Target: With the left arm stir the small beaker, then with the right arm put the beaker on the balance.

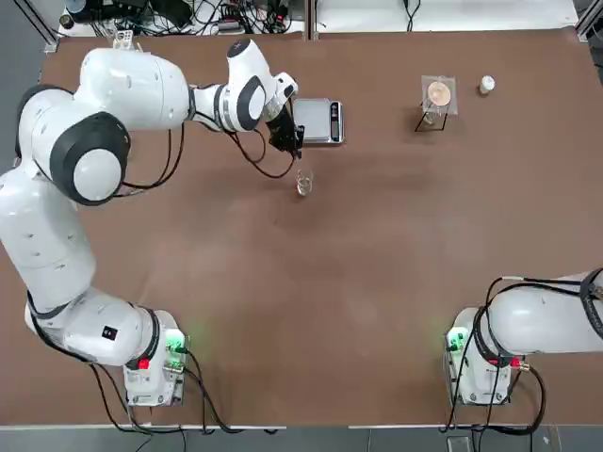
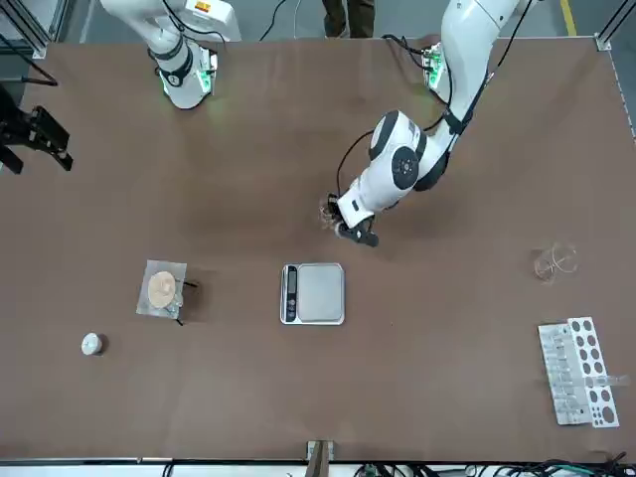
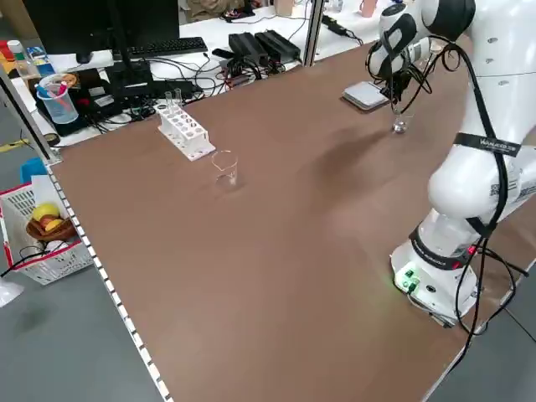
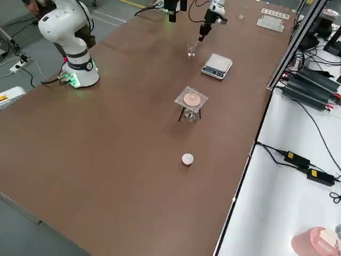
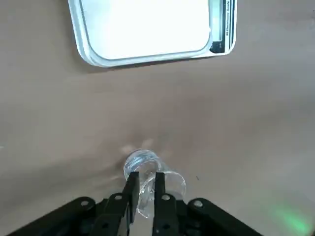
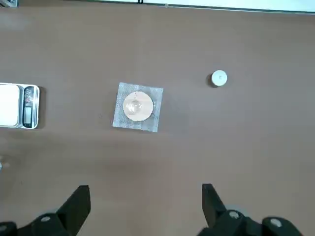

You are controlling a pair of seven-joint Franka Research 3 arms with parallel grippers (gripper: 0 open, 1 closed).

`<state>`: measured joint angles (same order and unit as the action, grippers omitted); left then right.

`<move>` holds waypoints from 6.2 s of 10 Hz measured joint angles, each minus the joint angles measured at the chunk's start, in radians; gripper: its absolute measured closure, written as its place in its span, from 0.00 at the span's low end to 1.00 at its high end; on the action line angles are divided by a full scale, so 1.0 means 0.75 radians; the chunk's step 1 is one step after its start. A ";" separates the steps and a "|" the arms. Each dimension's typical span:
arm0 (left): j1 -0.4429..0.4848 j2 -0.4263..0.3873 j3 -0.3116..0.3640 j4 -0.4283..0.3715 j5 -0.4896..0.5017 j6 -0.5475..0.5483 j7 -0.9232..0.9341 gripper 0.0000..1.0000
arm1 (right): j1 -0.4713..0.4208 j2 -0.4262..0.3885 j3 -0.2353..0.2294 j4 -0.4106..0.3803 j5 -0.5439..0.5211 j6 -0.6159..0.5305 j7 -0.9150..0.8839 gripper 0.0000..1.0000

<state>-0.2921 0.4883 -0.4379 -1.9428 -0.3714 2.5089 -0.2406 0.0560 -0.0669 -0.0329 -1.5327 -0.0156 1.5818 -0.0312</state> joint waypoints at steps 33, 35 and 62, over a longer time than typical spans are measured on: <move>-0.042 -0.084 -0.013 0.032 0.184 -0.086 -0.234 0.92 | -0.045 0.004 -0.004 -0.012 -0.002 0.027 0.000 0.00; -0.060 -0.091 -0.013 0.033 0.233 -0.086 -0.301 0.92 | -0.046 0.004 -0.004 -0.012 -0.002 0.025 0.000 0.00; -0.244 -0.146 -0.016 0.010 0.920 -0.152 -1.256 0.92 | -0.046 0.004 0.000 -0.012 -0.002 0.009 -0.003 0.00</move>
<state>-0.4754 0.3787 -0.4501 -1.9351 0.3185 2.3947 -1.1829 0.0216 -0.0638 -0.0328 -1.5416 -0.0174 1.5889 -0.0332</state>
